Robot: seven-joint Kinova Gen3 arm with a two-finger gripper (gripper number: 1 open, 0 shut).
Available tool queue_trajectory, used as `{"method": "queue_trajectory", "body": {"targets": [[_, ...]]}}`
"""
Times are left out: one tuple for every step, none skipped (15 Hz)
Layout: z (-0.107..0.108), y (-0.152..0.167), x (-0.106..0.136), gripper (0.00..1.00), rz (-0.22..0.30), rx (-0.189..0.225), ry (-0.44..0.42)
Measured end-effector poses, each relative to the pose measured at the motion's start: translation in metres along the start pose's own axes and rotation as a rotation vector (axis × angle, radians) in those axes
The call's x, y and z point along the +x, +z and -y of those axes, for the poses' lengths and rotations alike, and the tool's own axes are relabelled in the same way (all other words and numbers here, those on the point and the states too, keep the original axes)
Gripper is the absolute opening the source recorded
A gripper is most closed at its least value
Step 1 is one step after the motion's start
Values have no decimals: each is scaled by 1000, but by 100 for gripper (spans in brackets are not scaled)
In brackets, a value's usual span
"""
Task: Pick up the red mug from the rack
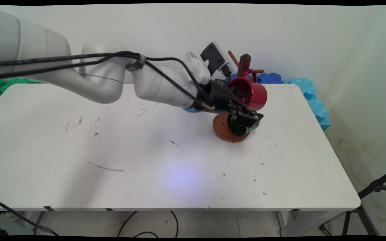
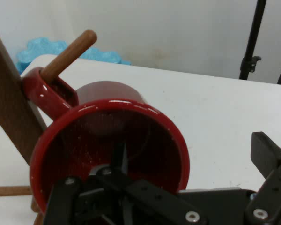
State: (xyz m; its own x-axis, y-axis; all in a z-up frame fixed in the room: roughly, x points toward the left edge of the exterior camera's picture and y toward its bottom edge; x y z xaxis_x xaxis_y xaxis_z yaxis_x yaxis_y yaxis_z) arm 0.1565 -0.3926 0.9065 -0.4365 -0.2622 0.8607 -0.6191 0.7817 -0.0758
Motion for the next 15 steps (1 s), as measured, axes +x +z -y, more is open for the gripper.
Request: {"method": "queue_trajectory", "body": {"targets": [[0, 2, 0, 100, 6, 5, -5], [-1, 4, 0, 100, 10, 9, -7], [-1, 6, 0, 100, 14, 13, -12], [-1, 7, 0, 100, 17, 16, -14], [-1, 9, 1, 100, 20, 19, -18], [-1, 10, 1, 100, 21, 21, -21], [-1, 12, 1, 100, 24, 24, -24], [-1, 13, 2, 100, 26, 27, -28], [-1, 14, 2, 100, 28, 29, -32], [-1, 14, 3, 0, 29, 31, -34], [-1, 15, 3, 0, 30, 33, -35], [-1, 15, 3, 0, 30, 35, -37], [-1, 15, 3, 0, 31, 38, -39], [0, 14, 3, 0, 32, 40, -40], [0, 14, 3, 0, 33, 42, -41]]}}
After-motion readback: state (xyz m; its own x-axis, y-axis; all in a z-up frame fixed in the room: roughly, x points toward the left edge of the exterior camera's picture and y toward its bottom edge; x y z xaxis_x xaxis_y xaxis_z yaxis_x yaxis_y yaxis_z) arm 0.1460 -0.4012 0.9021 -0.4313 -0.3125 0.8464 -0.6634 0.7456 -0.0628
